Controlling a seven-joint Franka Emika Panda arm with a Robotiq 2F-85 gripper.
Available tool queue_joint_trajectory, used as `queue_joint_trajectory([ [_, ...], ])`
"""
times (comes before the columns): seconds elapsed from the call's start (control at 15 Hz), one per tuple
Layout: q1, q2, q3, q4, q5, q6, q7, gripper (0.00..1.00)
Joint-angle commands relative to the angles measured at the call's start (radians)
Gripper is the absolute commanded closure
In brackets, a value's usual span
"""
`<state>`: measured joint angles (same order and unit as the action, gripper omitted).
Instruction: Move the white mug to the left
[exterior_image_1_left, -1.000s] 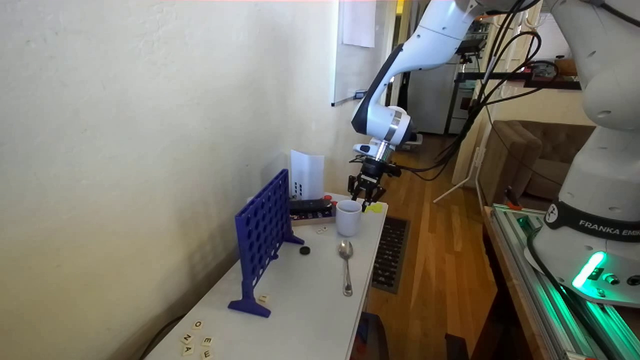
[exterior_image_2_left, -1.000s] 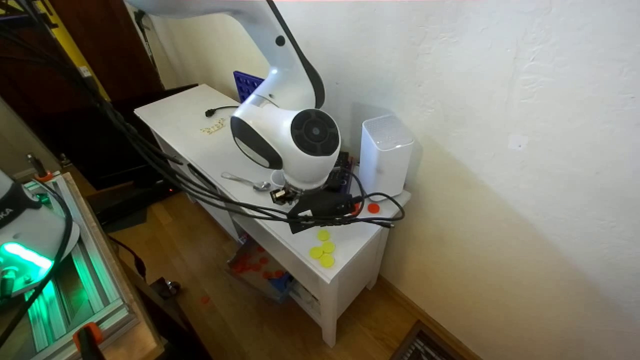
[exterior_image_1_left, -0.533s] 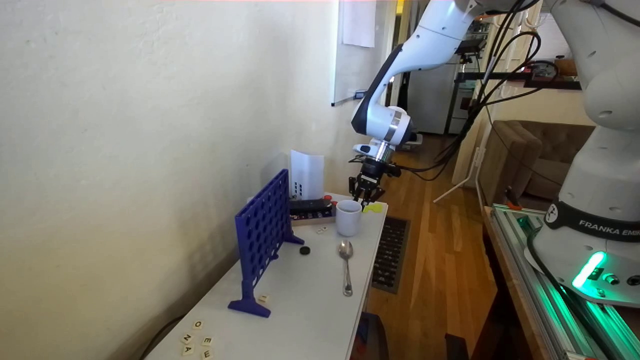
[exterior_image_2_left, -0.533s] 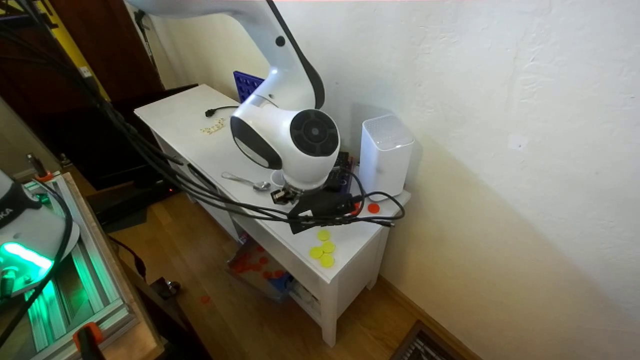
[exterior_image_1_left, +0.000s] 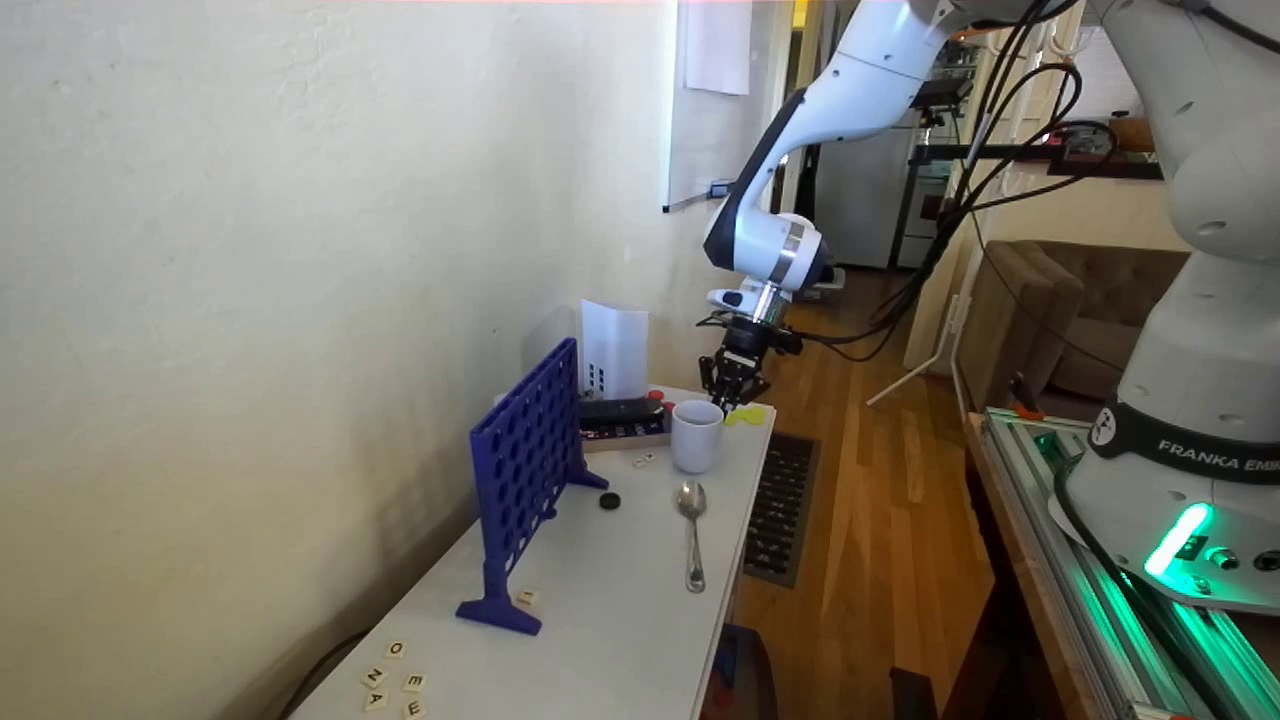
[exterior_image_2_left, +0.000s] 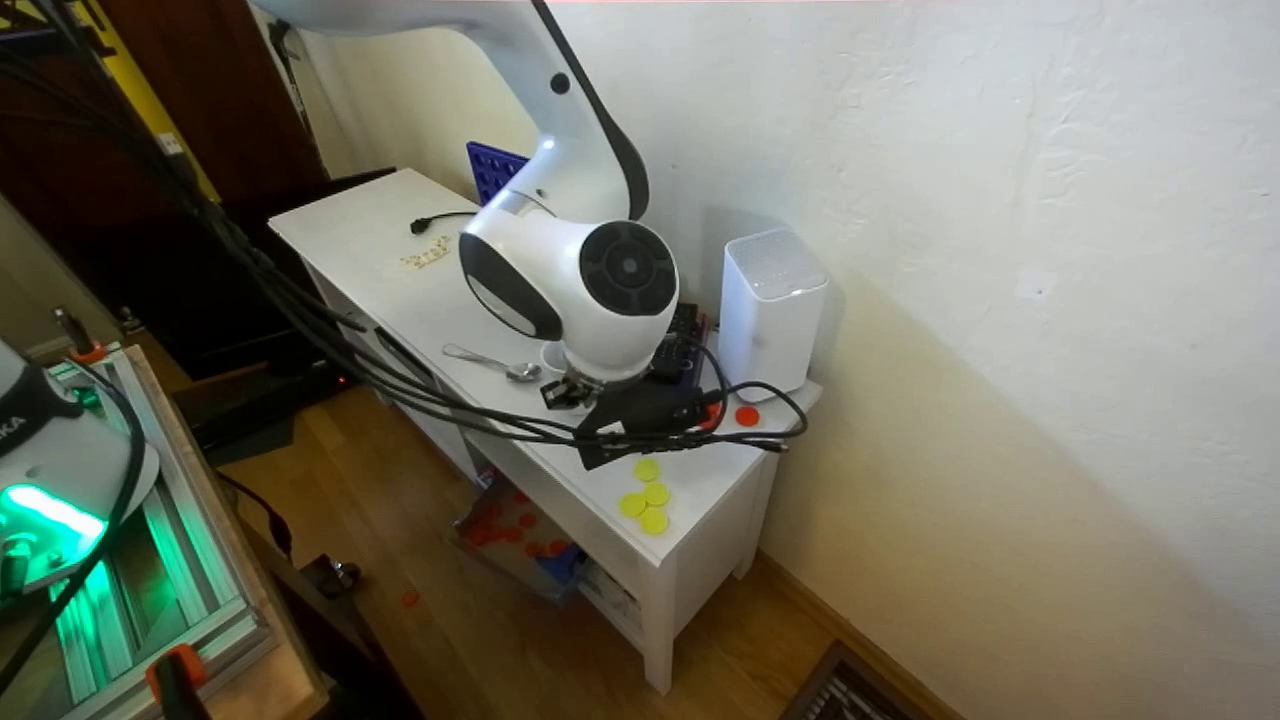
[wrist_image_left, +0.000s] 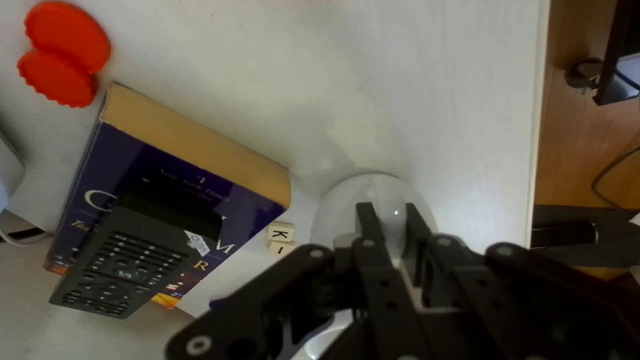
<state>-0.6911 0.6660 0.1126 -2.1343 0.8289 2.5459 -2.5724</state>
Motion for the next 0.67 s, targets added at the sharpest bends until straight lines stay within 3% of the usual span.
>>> queue_joint_trajectory([
  [0.0, 0.015, -0.064, -0.023, -0.069, 0.021, -0.060, -0.058, 0.96],
  [0.53, 0.035, -0.261, -0.063, -0.267, 0.045, -0.083, -0.197, 0.96],
  [0.6, -0.010, -0.280, -0.023, -0.288, 0.003, -0.080, -0.181, 0.96],
])
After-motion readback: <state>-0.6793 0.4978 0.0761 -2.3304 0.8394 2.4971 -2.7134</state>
